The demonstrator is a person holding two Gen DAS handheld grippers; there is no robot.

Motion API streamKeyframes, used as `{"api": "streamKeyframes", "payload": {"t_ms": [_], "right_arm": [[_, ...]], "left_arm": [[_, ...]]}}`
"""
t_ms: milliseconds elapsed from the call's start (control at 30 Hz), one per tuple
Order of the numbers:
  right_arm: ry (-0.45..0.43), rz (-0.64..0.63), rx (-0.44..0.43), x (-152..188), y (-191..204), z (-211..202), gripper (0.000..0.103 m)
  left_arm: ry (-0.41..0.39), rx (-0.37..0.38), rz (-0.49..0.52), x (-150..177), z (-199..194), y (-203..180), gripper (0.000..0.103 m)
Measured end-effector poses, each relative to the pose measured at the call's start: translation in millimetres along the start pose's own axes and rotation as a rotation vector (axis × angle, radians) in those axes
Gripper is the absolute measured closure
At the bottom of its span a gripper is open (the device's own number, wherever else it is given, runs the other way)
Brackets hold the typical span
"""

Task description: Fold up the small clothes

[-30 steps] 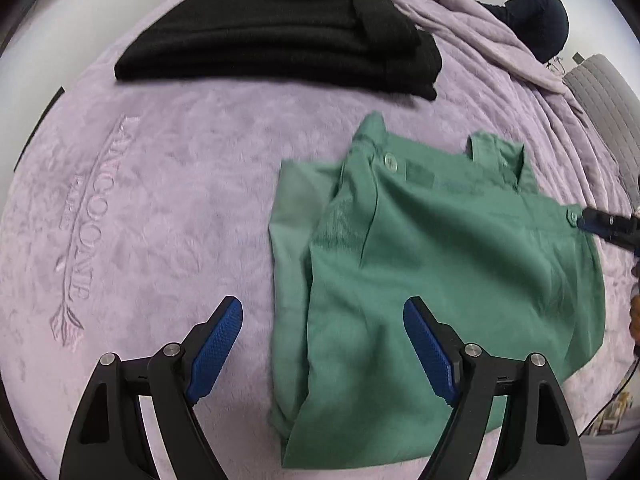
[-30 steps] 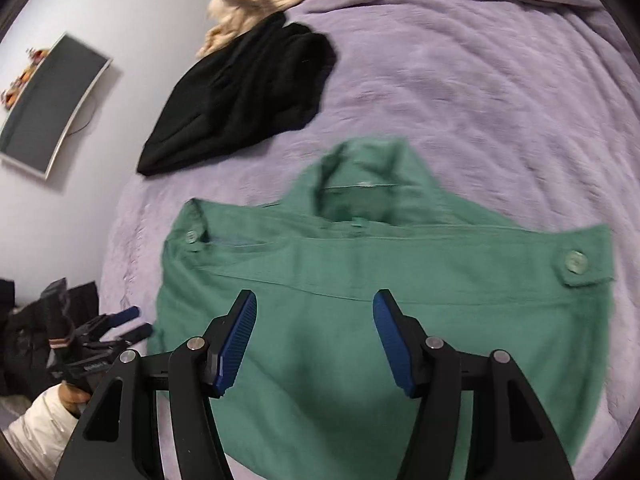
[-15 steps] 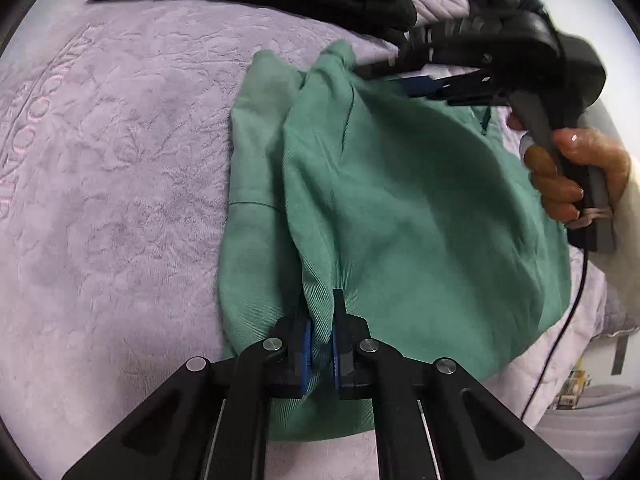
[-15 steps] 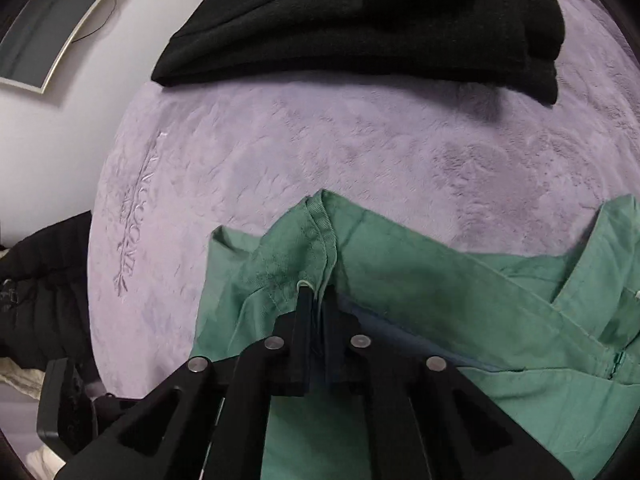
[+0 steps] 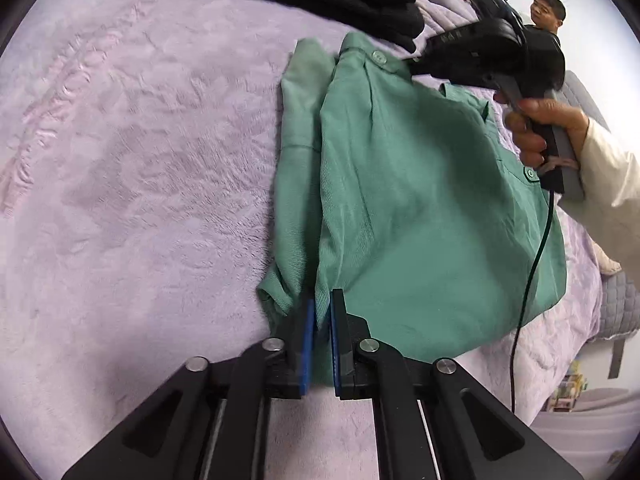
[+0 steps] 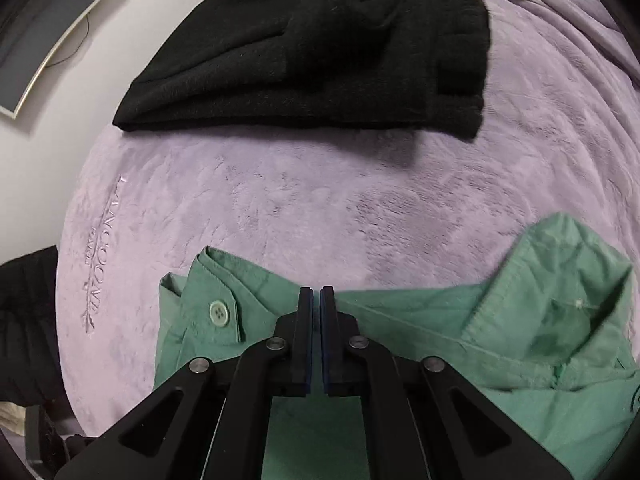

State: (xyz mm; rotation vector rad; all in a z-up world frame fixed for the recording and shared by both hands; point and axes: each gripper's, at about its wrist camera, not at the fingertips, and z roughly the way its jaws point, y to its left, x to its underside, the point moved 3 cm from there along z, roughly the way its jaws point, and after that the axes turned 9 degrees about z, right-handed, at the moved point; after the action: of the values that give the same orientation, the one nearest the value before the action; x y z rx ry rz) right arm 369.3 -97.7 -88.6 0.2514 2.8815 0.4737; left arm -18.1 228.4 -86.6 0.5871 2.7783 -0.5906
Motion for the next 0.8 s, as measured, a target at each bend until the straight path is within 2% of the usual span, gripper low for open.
{"api": "streamKeyframes", "payload": {"t_ms": [133,233,400,467,567,700,800], "right_arm": [[-0.054,0.068,-0.067,25.4,-22.0,-46.9,0.098],[-0.032,0.085,-0.085,53.9,-28.9,-58.3,0.097],[0.022,0.11,-0.079,112.0,-44.6,-52.5,0.097],[0.039,0.142,-0.069,134.2,-63.5,-52.5,0.097],[0.032,0.205,-0.017,166.2,-108.1,-61.4,0.097],[-0.025,0.313,0.064,199.9,-182.8,-96.5,0.097],[-0.043,0.411,0.188,228.4,-248.2,-119.1,0.097]], "left_arm": [[-0.039,-0.059,0.008,-10.4,-26.0,-8.8,0.094],[-0.075,-0.069,0.013,-34.9,-31.3,-25.0,0.094],[-0.092,-0.083,0.089,-91.0,0.2,-58.9,0.094],[-0.055,-0.142,0.105,-100.4,25.5,-67.2,0.094],[0.045,-0.198,0.066,-84.4,60.0,-59.2,0.094],[0.033,-0.175,0.011,-63.2,55.0,-47.1,0.094],[0.036,-0.177,0.001,-55.9,55.0,-44.2,0.094]]}}
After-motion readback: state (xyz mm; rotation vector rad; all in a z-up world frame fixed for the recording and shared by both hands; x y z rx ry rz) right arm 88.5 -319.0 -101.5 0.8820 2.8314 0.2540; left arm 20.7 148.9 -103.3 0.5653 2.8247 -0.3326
